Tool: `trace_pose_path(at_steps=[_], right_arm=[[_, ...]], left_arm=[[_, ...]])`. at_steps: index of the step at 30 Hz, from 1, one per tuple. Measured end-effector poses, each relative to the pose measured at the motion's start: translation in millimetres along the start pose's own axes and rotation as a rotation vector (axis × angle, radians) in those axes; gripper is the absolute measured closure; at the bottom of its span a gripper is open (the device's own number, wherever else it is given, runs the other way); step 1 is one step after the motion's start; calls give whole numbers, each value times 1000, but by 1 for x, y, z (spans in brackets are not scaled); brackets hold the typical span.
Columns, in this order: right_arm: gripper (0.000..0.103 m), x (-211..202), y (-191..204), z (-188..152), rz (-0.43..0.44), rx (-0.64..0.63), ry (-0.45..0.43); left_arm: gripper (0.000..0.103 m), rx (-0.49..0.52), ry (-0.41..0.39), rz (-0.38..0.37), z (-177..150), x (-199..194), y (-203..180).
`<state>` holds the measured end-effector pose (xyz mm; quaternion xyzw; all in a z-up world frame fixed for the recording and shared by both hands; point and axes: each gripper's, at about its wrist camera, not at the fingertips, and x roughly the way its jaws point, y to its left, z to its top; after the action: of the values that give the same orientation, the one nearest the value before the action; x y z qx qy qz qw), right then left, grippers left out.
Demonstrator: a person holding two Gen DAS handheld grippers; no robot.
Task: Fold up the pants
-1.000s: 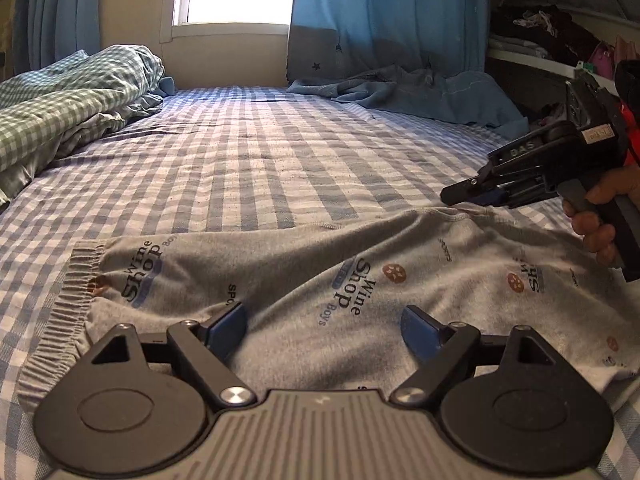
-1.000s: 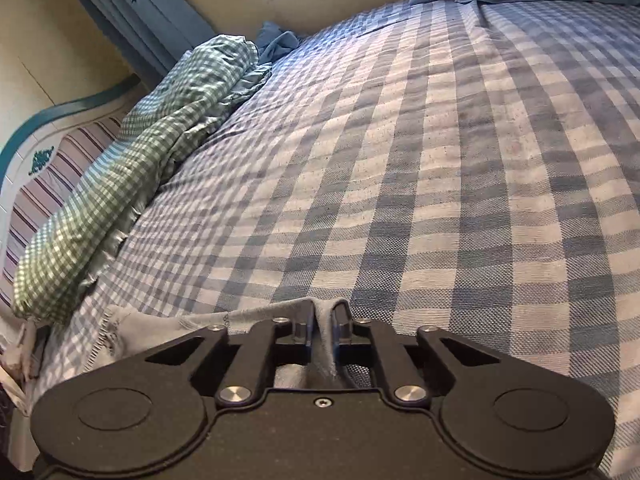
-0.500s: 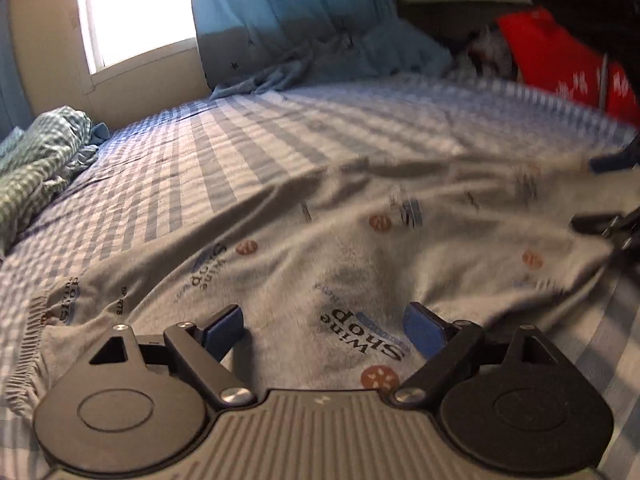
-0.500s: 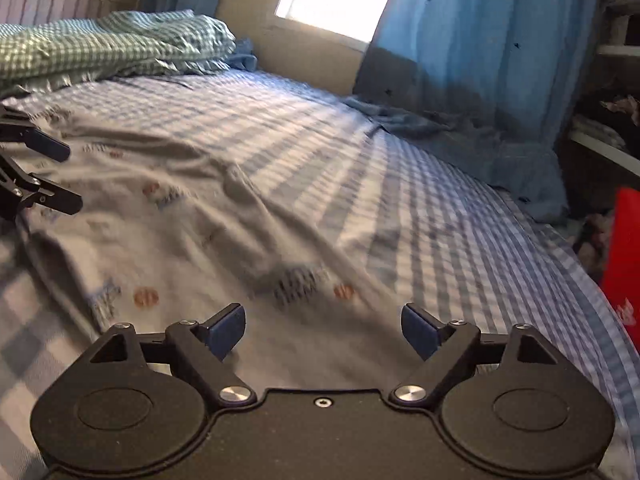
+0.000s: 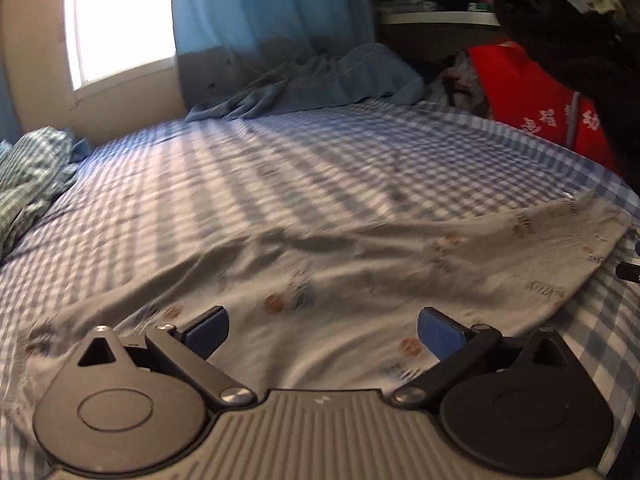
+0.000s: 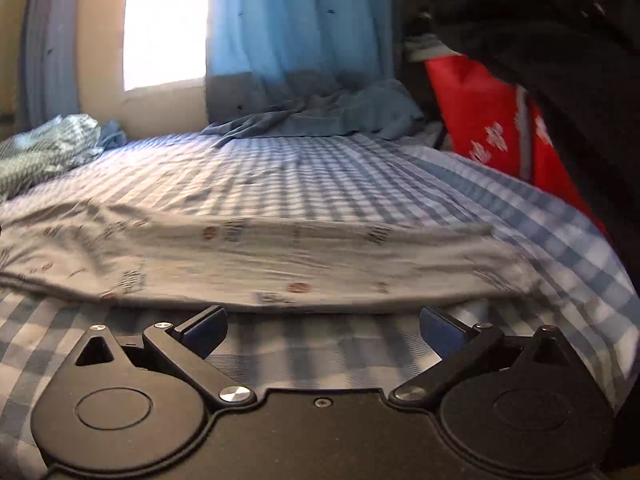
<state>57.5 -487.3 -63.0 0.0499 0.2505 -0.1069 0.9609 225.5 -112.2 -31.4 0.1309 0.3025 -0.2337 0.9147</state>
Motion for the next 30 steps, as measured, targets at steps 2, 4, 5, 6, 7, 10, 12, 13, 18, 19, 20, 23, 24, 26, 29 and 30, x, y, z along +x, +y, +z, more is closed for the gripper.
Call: trace_pose_path(at_steps=[2,4,5,6,7,10,12,13,18,19,20,23,24,26,29,30], right_arm=[[3,5,-27,1,-14,69,5],[4,13,-55,2,-24,133,20],[5,16,-68,2,-15,160,17],[7,18,-79,3,6,180,1],[8,20,-88,4,21,199,-9],[16,28,-106,9,25,216,-21],[27,33,-115,10,12,224,-31],[28,35,-120,10,12,237,-40],[37,40,-136,7,33,297,-83],[37,42,-136,8,30,289,-86],[37,45,-135,9,26,278,-85],[38,52,-132,15,9,238,-70],[44,53,-131,16,1,228,-65],[48,52,-134,16,-4,251,-63],[50,40,-139,13,0,359,-64],[50,34,-139,10,8,396,-65]], left_arm=[[1,78,-24,-43,16,23,-39],[1,109,-30,-121,31,47,-77],[1,116,-30,-161,38,59,-96],[1,126,-30,-202,47,70,-114],[1,139,-30,-234,54,80,-132],[1,222,-27,-296,69,112,-187],[1,310,-25,-284,74,135,-221],[2,341,-8,-268,77,148,-234],[2,281,39,-253,88,192,-266],[0,261,46,-242,91,198,-271],[0,239,44,-228,92,203,-275],[0,214,15,-216,95,215,-284],[0,196,23,-224,97,219,-282],[0,125,52,-257,103,225,-272],[2,76,40,-267,104,215,-262],[3,76,30,-267,104,209,-262]])
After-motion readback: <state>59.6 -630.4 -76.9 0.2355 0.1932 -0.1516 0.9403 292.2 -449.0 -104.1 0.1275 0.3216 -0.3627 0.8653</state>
